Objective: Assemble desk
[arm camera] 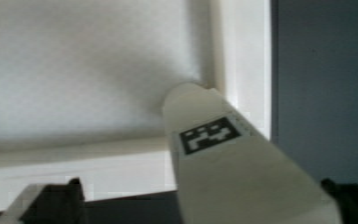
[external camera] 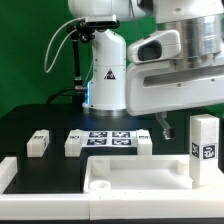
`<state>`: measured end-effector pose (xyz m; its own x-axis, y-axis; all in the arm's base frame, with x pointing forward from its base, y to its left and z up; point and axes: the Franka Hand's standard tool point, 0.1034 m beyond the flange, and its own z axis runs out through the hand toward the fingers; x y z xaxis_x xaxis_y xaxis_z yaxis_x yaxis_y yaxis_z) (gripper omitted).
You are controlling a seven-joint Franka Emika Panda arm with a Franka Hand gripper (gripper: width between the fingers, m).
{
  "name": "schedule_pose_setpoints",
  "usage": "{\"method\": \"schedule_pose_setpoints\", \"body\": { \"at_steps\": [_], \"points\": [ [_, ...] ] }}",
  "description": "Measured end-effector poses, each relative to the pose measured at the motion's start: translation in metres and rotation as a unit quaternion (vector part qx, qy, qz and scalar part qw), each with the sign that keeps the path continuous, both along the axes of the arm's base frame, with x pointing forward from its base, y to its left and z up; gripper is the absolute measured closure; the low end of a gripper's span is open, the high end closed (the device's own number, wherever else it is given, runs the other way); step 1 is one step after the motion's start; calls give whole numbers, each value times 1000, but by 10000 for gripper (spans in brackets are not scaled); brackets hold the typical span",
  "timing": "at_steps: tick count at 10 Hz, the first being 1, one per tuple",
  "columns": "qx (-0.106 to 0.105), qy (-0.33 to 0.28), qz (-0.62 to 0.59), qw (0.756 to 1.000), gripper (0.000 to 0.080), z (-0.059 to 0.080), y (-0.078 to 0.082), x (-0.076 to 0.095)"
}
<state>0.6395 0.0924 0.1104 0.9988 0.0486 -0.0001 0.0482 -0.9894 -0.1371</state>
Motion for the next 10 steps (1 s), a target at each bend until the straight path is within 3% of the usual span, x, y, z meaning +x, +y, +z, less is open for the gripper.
{"method": "schedule_pose_setpoints", "body": {
  "at_steps": [2,4,8,10],
  "points": [
    [1,2,-11,1000,162,0,2,-1],
    [1,5,-32,999,512,0,2,-1],
    [1,28,-203,979,511,0,4,0],
    [3,37,-350,936,511,-1,16,0]
  ]
}}
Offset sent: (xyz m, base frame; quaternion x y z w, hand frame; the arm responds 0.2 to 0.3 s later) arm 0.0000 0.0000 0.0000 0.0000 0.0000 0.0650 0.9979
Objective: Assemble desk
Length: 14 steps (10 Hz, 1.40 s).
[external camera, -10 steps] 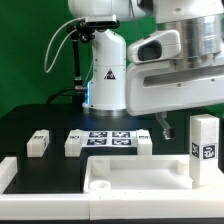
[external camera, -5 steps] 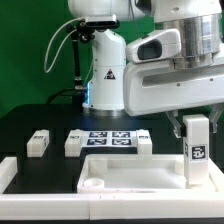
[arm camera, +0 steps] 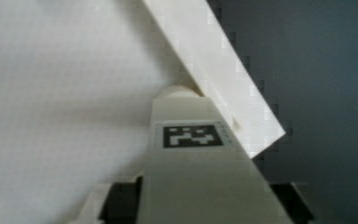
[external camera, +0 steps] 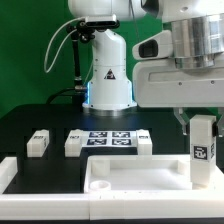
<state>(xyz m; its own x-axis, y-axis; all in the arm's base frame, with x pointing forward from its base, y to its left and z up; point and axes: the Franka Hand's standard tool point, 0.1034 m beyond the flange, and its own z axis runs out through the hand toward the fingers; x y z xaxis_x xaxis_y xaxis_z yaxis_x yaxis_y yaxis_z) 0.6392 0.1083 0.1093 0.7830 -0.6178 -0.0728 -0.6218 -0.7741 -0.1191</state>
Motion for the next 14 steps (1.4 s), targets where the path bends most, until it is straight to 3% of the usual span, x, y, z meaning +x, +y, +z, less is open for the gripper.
{"method": "schedule_pose_setpoints", "body": {
  "at_steps": [2,4,5,6,7,9,11,14],
  "points": [
    [-2,15,-140,990,509,-1,6,0],
    [13,27,-325,945,509,-2,10,1],
    [16,31,-350,936,509,-2,10,1],
    [19,34,-363,931,434,-2,12,0],
    [18,33,-353,935,434,-2,12,0],
    [11,23,-220,975,182,-4,8,-3],
    [6,6,-50,999,159,-4,9,-4],
    [4,-8,47,999,150,-4,9,-4]
  ]
}}
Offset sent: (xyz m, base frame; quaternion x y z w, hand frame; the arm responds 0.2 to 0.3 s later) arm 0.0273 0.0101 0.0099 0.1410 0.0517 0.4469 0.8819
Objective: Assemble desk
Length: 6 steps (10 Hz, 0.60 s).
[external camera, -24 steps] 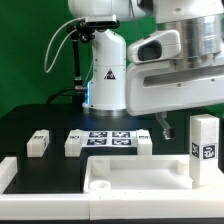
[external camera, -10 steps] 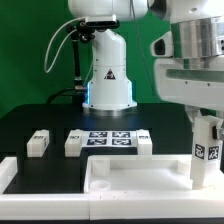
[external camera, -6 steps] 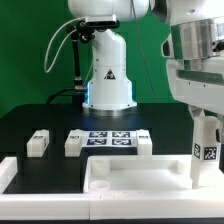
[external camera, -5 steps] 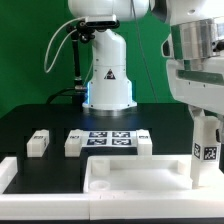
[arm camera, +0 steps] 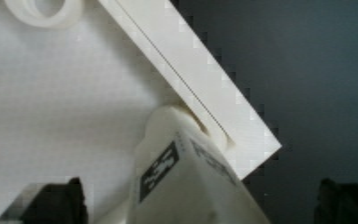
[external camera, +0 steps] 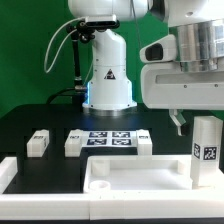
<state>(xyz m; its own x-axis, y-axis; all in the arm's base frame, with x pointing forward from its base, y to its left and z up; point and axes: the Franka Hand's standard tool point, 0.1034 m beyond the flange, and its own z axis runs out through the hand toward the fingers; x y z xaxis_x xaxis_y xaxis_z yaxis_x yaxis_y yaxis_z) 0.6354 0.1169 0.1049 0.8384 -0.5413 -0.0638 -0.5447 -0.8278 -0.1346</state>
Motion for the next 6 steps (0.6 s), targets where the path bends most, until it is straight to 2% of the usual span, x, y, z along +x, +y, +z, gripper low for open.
{"method": "schedule_pose_setpoints", "body": {
  "at_steps": [1,2,3,4,5,6],
  "points": [
    [-16,-12,86,996,150,0,-1,1],
    [-48,-27,197,979,150,2,-2,4],
    [-55,-32,250,966,150,1,0,5],
    [-49,-29,210,976,236,1,1,5],
    [-49,-29,215,975,371,1,1,5],
    [-48,-28,205,977,371,1,1,5]
  ]
}}
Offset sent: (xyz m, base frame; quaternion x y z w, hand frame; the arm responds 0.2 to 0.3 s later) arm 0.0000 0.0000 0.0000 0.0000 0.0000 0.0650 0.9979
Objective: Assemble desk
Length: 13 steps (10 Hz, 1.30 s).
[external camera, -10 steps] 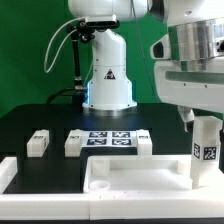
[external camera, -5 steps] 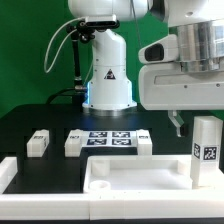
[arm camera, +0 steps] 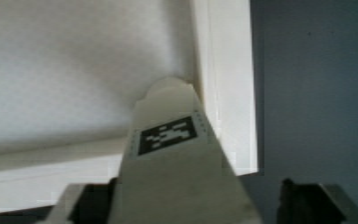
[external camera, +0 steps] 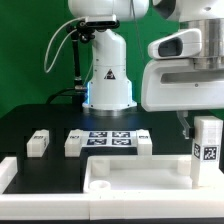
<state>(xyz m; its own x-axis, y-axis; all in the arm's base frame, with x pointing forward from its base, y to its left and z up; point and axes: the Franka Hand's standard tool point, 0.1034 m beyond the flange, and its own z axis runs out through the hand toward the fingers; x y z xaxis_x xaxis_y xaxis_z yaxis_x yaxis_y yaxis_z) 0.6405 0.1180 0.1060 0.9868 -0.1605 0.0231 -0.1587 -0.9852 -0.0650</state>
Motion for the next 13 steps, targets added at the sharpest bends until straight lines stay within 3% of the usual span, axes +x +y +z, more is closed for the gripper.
{"method": "schedule_pose_setpoints", "body": {
  "at_steps": [1,4,5,6,9,10,11,12,13],
  "points": [
    [0,4,-51,999,505,-1,-3,0],
    [5,10,-153,988,506,-1,-3,0],
    [9,15,-226,974,506,-1,-4,0],
    [19,23,-301,953,506,-1,-5,0],
    [60,55,-530,844,506,-3,-4,0],
    [66,58,-567,819,506,-3,-2,0],
    [68,57,-569,818,506,-3,-2,0],
    [68,58,-569,818,445,-4,-2,0],
    [68,55,-547,832,310,-4,-2,0]
  ]
}}
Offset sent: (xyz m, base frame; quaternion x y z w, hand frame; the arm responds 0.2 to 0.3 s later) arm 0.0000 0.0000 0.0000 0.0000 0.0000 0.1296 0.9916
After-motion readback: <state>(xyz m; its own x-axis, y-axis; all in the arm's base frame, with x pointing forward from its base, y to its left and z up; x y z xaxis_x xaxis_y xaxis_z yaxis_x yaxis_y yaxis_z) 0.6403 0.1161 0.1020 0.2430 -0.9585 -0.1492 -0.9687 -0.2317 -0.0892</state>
